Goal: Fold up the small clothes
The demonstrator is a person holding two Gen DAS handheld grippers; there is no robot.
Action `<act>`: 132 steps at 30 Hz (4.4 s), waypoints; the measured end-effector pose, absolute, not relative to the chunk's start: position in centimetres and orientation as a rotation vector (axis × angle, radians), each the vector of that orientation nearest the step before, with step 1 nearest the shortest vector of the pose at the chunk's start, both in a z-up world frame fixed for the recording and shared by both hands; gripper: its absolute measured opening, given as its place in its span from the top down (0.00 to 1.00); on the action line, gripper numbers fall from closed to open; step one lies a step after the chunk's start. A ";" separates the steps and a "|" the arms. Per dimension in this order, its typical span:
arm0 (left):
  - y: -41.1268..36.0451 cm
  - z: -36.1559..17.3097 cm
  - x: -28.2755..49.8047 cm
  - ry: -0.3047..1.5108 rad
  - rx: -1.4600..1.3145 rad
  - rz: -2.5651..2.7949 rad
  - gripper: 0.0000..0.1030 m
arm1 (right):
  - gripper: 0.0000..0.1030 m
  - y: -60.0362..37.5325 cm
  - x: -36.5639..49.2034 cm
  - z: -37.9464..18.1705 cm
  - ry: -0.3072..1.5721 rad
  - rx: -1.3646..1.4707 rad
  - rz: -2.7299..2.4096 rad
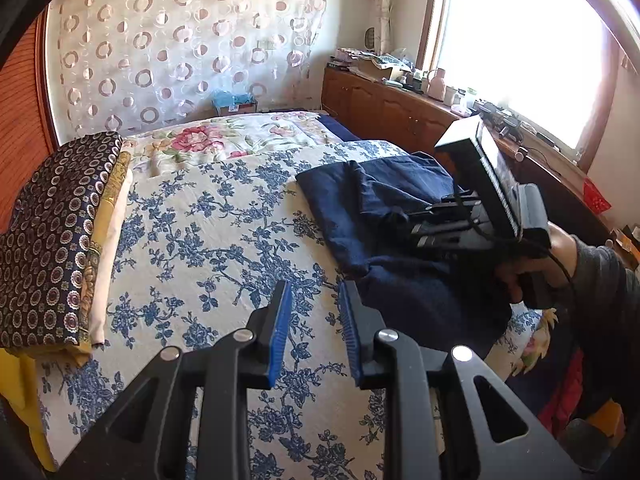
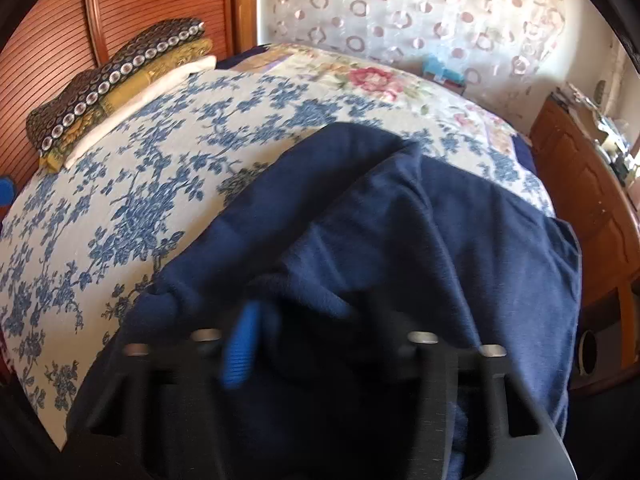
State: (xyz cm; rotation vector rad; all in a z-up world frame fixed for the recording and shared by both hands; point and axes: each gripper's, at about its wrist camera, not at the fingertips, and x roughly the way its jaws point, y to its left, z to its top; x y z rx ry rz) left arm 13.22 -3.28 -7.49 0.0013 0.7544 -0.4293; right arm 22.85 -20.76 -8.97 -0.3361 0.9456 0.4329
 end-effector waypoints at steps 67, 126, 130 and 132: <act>-11.6 -10.2 11.5 0.834 0.034 -0.635 0.78 | 0.93 -37.0 9.1 -3.7 0.816 -0.170 0.151; -11.3 -8.9 8.9 0.779 -0.041 -0.779 0.94 | 0.94 -40.8 7.6 -4.1 0.718 0.085 0.220; -10.8 -8.6 9.3 0.774 -0.050 -0.768 0.94 | 0.94 -40.3 7.5 -3.2 0.703 0.111 0.263; -10.3 -8.3 9.7 0.762 -0.074 -0.760 0.94 | 0.94 -40.2 7.5 -2.9 0.692 0.123 0.271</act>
